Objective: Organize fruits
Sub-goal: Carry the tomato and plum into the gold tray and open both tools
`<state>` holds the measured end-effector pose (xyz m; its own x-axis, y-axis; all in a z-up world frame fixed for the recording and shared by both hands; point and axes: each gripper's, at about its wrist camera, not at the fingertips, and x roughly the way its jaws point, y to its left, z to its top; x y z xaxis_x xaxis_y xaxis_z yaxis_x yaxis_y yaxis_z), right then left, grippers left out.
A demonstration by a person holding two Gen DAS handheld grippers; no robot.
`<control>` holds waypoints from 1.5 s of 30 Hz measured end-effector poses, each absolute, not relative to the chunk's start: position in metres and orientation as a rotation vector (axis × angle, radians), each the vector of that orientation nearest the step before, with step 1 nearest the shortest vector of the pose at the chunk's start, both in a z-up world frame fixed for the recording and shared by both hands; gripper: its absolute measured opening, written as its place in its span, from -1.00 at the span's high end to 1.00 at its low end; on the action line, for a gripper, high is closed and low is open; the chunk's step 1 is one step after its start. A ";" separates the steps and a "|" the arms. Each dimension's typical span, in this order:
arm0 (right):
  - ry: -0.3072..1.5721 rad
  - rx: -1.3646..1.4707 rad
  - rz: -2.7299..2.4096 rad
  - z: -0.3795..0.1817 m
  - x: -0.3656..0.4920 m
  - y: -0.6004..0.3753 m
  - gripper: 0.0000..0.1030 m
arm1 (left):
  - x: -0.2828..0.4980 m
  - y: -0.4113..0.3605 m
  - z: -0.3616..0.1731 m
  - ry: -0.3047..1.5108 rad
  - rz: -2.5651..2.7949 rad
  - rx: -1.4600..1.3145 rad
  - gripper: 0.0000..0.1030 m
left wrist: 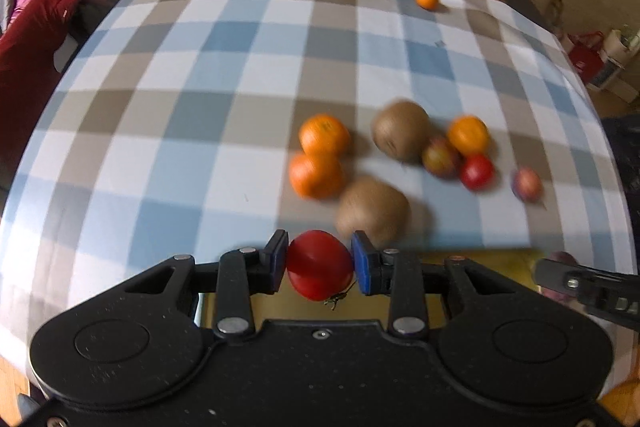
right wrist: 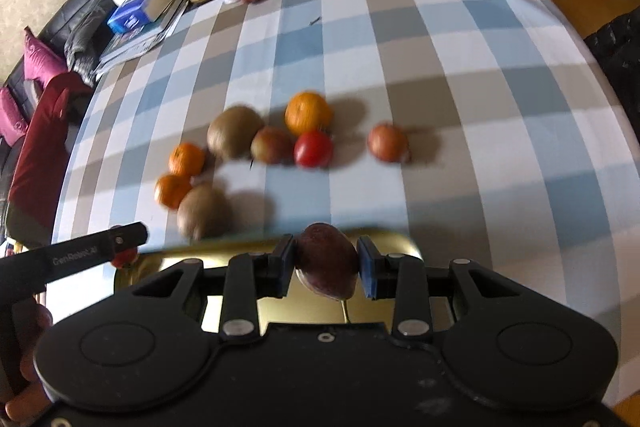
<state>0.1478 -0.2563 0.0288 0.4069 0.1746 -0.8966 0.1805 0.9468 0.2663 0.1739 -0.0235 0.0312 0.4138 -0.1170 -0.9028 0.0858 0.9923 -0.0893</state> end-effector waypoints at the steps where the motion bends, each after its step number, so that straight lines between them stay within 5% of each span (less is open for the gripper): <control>1: 1.161 0.345 0.003 0.028 0.141 -0.255 0.32 | 0.166 -0.026 0.030 1.137 -0.134 -0.025 0.17; 19: 1.223 0.262 0.061 0.006 0.047 -0.233 0.32 | 0.075 -0.041 0.004 1.181 -0.111 -0.006 0.17; 45: 1.253 0.263 0.144 0.008 0.035 -0.230 0.32 | 0.061 -0.040 0.003 1.182 -0.084 0.003 0.04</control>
<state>0.0353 -0.2296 0.0081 0.3092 0.2504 -0.9174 0.0360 0.9609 0.2744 0.0613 -0.0399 0.0031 0.3765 -0.0638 -0.9242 0.0670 0.9969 -0.0415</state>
